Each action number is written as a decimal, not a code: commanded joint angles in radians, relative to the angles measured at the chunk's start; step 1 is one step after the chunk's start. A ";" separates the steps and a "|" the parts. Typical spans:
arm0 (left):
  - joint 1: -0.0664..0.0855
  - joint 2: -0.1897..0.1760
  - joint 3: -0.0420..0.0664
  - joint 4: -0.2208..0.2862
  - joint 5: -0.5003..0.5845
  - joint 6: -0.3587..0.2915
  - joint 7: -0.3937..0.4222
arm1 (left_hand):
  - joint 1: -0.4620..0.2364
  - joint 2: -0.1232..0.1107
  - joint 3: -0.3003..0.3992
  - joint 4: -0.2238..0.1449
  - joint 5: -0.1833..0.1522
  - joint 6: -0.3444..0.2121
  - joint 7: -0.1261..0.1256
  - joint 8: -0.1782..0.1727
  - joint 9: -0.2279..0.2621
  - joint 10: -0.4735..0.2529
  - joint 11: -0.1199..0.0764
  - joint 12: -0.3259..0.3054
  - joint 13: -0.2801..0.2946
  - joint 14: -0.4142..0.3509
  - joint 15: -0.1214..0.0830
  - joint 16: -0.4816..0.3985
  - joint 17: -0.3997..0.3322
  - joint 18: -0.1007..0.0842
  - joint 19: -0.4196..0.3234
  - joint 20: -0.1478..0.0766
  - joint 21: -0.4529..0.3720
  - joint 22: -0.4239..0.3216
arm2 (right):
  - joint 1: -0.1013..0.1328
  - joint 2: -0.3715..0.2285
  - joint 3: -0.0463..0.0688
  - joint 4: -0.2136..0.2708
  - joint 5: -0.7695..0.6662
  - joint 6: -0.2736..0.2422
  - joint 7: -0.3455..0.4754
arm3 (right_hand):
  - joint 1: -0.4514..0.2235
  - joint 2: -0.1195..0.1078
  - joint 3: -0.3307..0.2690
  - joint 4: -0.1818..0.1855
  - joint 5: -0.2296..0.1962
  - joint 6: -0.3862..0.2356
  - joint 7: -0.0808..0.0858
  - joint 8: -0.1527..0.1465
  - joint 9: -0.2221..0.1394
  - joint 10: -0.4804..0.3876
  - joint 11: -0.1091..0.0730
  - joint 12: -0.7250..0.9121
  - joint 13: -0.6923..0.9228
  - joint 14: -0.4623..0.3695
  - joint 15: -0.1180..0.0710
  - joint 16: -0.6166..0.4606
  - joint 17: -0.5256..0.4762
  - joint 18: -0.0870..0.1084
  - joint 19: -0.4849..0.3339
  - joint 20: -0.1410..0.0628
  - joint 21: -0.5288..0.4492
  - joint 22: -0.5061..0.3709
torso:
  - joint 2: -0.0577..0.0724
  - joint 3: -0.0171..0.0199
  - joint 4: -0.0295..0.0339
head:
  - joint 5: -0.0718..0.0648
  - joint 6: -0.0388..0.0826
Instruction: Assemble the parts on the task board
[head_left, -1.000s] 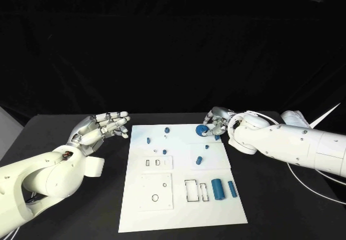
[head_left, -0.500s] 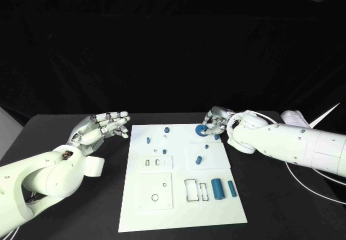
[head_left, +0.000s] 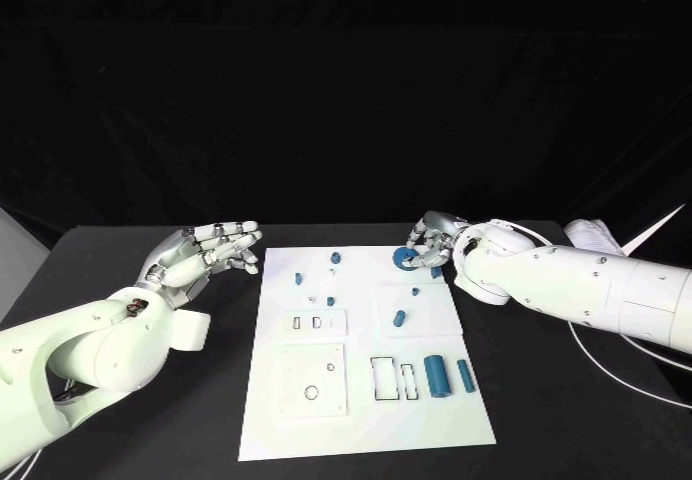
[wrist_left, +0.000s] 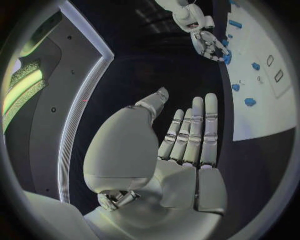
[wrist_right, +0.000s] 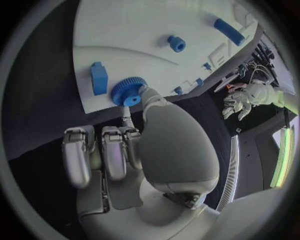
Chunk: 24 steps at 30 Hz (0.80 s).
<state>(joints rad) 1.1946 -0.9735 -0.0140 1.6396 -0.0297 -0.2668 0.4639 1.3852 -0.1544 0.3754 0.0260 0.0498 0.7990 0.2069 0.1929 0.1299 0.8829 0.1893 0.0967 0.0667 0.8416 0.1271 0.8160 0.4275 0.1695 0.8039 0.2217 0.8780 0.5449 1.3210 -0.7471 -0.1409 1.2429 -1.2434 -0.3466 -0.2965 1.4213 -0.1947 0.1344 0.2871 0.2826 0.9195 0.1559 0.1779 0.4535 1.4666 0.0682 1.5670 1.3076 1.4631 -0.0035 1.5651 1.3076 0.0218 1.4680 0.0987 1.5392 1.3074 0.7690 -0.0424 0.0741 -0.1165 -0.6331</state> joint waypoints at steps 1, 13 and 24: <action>0.001 0.001 0.001 0.001 -0.005 0.018 0.002 | 0.002 0.012 0.002 -0.007 0.001 0.001 0.018 0.001 0.001 -0.008 0.001 0.003 -0.001 -0.004 -0.002 0.004 -0.002 0.014 -0.006 -0.003 0.007 0.001 | -0.002 0.002 -0.001 0.001 -0.007 0.026 0.002 | 0.000 0.004 0.007 -0.001 -0.005 0.006 -0.003 -0.001 -0.002 0.104 0.004 0.004 0.263 0.108 0.002 0.006 0.263 -0.012 0.083 0.005 0.004 0.229 | -0.001 -0.0004 -0.0008 | 0.000 -0.004; 0.001 0.000 0.001 0.002 -0.005 0.018 0.001 | 0.002 0.012 0.002 -0.007 0.001 0.001 0.018 0.001 0.001 -0.008 0.001 0.003 -0.001 -0.004 -0.002 0.004 -0.002 0.014 -0.007 -0.003 0.007 0.001 | -0.006 -0.001 -0.003 0.030 -0.091 -0.020 0.008 | 0.066 0.001 0.098 -0.019 -0.019 0.046 -0.009 -0.014 -0.017 0.104 -0.003 0.004 0.263 0.108 -0.004 0.006 0.263 -0.017 0.093 -0.001 0.018 0.247 | -0.001 -0.0001 -0.0012 | -0.002 -0.003; 0.001 0.002 0.001 0.001 -0.005 0.019 0.001 | 0.002 0.012 0.003 -0.007 0.001 0.001 0.017 0.001 0.001 -0.010 0.000 0.003 -0.001 -0.004 -0.002 0.005 -0.002 0.014 -0.007 -0.002 0.008 0.002 | -0.004 -0.005 -0.002 0.104 -0.206 -0.169 0.029 | 0.063 -0.012 0.175 -0.022 0.009 0.087 -0.020 -0.014 -0.024 0.104 -0.013 0.004 0.263 0.108 -0.013 0.006 0.263 -0.022 0.103 -0.008 0.032 0.263 | -0.002 -0.0004 -0.0008 | 0.002 0.000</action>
<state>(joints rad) 1.1946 -0.9736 -0.0140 1.6395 -0.0306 -0.2661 0.4601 1.3892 -0.1503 0.3781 0.0234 0.0498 0.7990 0.2069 0.1929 0.1299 0.8829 0.1893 0.0967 0.0666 0.8416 0.1271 0.8160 0.4267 0.1695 0.8040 0.2217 0.8819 0.5457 1.3151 -0.7531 -0.1436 1.3352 -1.3742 -0.4455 -0.2884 1.4901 -0.2084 0.3044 0.2637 0.2889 0.9918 0.1407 0.1595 0.4274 1.4667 0.0607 1.5670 1.3074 1.4669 -0.0073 1.5651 1.3074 0.0105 1.4680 0.0987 1.5656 1.3081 0.7672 -0.0428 0.0730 -0.1167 -0.6333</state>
